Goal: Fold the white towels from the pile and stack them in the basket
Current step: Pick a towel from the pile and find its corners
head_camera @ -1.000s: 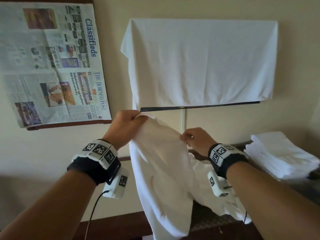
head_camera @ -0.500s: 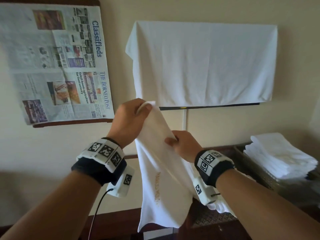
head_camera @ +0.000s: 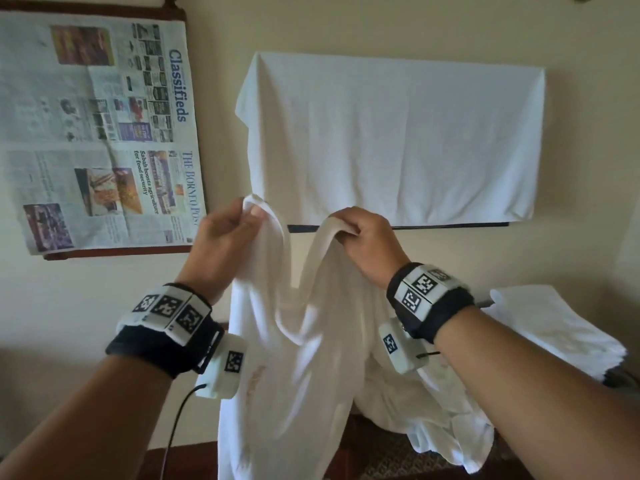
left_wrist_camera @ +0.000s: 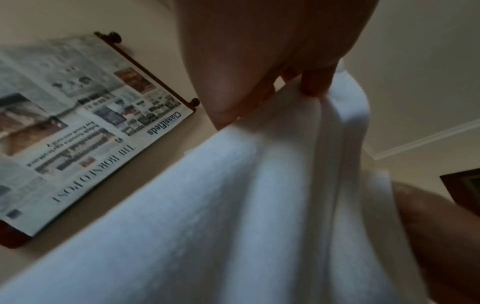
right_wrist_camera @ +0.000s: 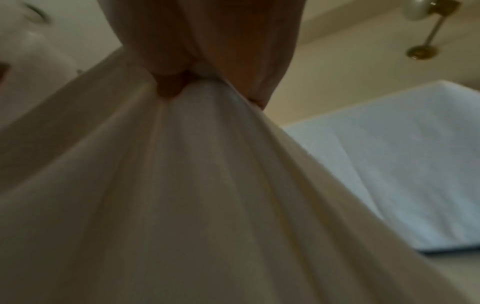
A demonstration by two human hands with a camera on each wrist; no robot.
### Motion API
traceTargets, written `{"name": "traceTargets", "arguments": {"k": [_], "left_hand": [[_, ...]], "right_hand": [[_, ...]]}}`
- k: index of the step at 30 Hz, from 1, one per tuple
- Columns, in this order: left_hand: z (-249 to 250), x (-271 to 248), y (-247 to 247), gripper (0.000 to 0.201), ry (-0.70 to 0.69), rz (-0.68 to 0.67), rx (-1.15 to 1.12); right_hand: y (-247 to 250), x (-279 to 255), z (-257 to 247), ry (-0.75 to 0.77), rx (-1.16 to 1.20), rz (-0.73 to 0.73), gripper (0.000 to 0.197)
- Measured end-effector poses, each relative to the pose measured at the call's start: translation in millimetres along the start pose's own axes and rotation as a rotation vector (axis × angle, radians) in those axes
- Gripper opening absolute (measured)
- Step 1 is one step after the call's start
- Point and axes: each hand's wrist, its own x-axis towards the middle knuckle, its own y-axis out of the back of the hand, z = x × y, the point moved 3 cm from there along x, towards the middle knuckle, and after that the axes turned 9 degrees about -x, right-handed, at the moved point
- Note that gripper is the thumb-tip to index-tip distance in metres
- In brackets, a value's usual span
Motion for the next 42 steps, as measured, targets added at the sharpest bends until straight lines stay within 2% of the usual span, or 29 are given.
{"name": "traceTargets", "arguments": {"k": [3,7,11,13,16,18,19,21,23,25,27,29,32,33,37,40,42], "left_hand": [[-0.1,11.6,-41.6,0.026,0.094,-0.074,-0.086],[-7.5,15.5,-94.2,0.031,0.225,-0.136,-0.209],[-16.7,18.2,-126.5,0.031,0.175,-0.177,-0.047],[-22.5,17.3,-136.6,0.037,0.166,-0.175,0.025],[-27.9,16.7,-136.5,0.033,0.194,-0.128,0.063],[-27.2,16.9,-130.6,0.034,0.199,-0.125,0.072],[-26.5,16.5,-125.4,0.035,0.199,-0.114,0.074],[-26.1,13.9,-111.1,0.032,0.204,-0.073,0.07],[-28.6,8.0,-95.6,0.03,0.223,-0.064,0.039],[-31.1,-0.2,-85.5,0.032,0.252,-0.068,0.018],[-31.3,-5.7,-80.8,0.03,0.256,-0.063,0.026],[-31.0,-7.8,-78.0,0.029,0.239,-0.061,0.05],[-32.7,-7.8,-68.4,0.031,0.236,-0.032,0.021],[-33.7,-7.2,-64.3,0.031,0.245,-0.024,0.001],[-27.1,-8.5,-54.2,0.027,0.281,-0.031,-0.104],[-18.2,-8.5,-42.8,0.042,0.249,-0.046,-0.055],[-12.9,-7.4,-30.1,0.041,0.204,-0.051,0.004]], "right_hand": [[27.8,17.6,-19.0,0.066,0.007,0.032,0.002],[55.6,23.3,-10.1,0.037,0.001,0.105,0.016],[67.6,-3.2,24.4,-0.007,-0.032,0.059,0.016],[62.3,-22.7,48.4,-0.037,-0.051,-0.016,0.025],[43.3,-55.4,100.1,-0.183,-0.273,-0.275,0.036],[30.9,-82.5,145.9,-0.308,-0.394,-0.462,0.033],[27.5,-95.2,167.6,-0.367,-0.427,-0.501,0.032],[27.8,-108.8,200.7,-0.506,-0.382,-0.445,0.03],[28.3,-101.6,209.0,-0.595,-0.27,-0.314,0.031],[25.8,-78.3,187.9,-0.558,-0.127,-0.247,0.022],[22.2,-51.0,144.0,-0.407,0.029,-0.262,0.023],[20.7,-28.1,98.7,-0.253,0.028,-0.278,0.026],[19.7,-2.3,46.1,-0.102,-0.001,-0.197,0.012],[18.2,3.4,31.6,-0.08,0.016,-0.18,0.009],[7.0,17.3,-13.4,0.005,-0.048,-0.16,0.023],[-0.5,11.8,-28.2,-0.027,-0.017,-0.181,0.019],[-11.7,-3.8,-35.3,-0.047,0.028,-0.219,0.018]]}}
